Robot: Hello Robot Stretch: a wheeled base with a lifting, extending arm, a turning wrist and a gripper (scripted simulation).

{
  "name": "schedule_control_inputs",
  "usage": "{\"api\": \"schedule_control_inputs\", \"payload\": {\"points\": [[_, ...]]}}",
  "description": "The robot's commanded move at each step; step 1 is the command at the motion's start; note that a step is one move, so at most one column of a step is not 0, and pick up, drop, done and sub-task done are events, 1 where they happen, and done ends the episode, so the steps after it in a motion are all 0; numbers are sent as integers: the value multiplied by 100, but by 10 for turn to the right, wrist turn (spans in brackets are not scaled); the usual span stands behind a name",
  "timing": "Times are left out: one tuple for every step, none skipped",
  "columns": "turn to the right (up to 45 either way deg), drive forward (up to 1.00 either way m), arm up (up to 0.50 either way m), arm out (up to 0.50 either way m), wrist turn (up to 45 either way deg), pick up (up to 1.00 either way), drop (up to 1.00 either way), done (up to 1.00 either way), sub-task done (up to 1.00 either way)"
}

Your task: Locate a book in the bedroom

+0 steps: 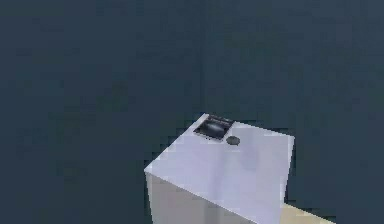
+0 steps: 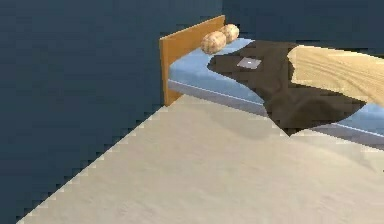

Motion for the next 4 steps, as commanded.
{"api": "schedule_control_inputs", "payload": {"points": [[-30, 0, 0, 0, 0, 0, 0, 0, 0], [0, 10, 0, 0, 0, 0, 0, 0, 0], [90, 0, 0, 0, 0, 0, 0, 0, 0], [0, 0, 0, 0, 0, 0, 0, 100, 0]]}}
